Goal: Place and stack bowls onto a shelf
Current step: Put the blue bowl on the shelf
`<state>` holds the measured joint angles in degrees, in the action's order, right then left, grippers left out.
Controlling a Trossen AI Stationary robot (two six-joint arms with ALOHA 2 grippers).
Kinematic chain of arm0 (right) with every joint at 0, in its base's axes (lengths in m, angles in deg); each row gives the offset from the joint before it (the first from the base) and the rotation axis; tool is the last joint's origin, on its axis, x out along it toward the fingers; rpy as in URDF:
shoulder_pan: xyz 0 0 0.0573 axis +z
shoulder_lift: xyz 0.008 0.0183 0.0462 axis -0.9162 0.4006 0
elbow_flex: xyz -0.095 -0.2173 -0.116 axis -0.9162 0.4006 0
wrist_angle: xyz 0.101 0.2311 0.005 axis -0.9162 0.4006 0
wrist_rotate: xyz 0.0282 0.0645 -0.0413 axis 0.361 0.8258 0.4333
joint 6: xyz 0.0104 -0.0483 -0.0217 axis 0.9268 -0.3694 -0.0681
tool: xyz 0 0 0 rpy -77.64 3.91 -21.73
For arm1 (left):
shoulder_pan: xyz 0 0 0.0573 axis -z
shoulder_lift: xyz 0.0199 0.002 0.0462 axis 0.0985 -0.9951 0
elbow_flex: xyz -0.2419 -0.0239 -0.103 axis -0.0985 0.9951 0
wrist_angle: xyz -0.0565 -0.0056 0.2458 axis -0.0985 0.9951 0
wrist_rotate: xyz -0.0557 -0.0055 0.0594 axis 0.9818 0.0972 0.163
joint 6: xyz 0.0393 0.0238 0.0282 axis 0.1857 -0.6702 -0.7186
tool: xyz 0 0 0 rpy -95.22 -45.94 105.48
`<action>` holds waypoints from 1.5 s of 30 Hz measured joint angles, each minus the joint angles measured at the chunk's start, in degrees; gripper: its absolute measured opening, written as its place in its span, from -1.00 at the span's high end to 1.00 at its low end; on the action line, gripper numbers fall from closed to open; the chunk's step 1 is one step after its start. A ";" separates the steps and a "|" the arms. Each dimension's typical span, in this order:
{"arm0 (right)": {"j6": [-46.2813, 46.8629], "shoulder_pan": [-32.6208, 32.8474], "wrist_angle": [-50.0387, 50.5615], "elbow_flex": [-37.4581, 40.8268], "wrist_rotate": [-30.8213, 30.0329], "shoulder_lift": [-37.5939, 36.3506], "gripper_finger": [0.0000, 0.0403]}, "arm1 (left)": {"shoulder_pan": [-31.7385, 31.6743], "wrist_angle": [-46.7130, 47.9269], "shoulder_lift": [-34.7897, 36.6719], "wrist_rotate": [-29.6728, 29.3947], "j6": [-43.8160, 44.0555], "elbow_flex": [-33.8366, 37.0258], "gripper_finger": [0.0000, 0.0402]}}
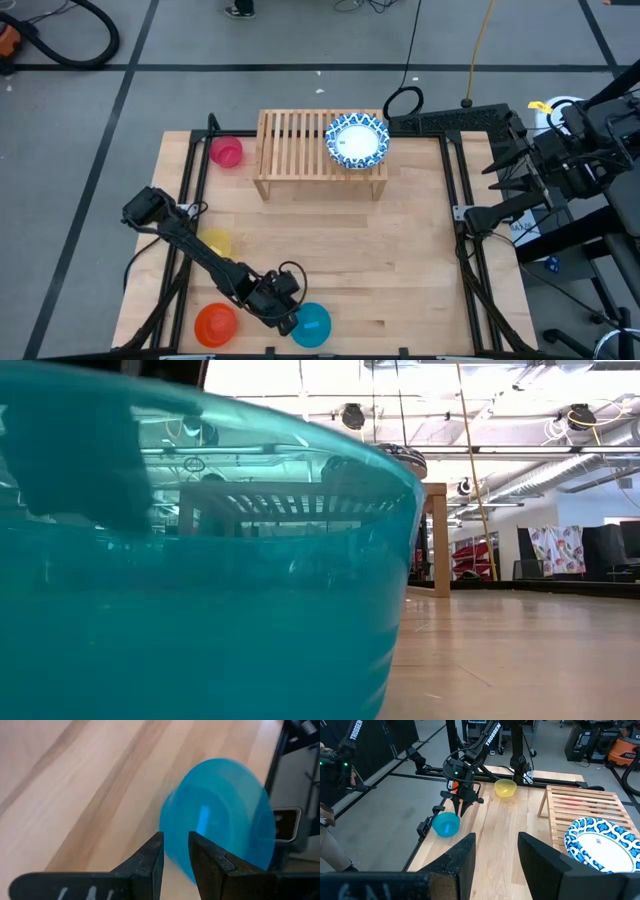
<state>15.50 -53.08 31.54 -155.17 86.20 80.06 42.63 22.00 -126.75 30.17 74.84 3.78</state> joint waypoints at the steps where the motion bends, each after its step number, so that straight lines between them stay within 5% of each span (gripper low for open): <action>1: 0.00 0.00 0.00 0.00 0.00 0.00 0.30 | -0.15 -1.33 -0.37 -0.02 0.02 0.00 0.53; 33: -0.02 0.00 -0.22 0.02 0.00 0.00 0.30 | -1.72 -4.44 -3.93 2.99 1.19 0.00 0.53; 45: -0.02 0.00 -0.22 0.02 0.00 0.00 0.30 | -1.86 -4.28 -3.93 3.17 1.16 0.00 0.90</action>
<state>15.47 -53.09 31.32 -155.15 86.20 80.06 40.77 17.72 -130.68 33.34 76.00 3.78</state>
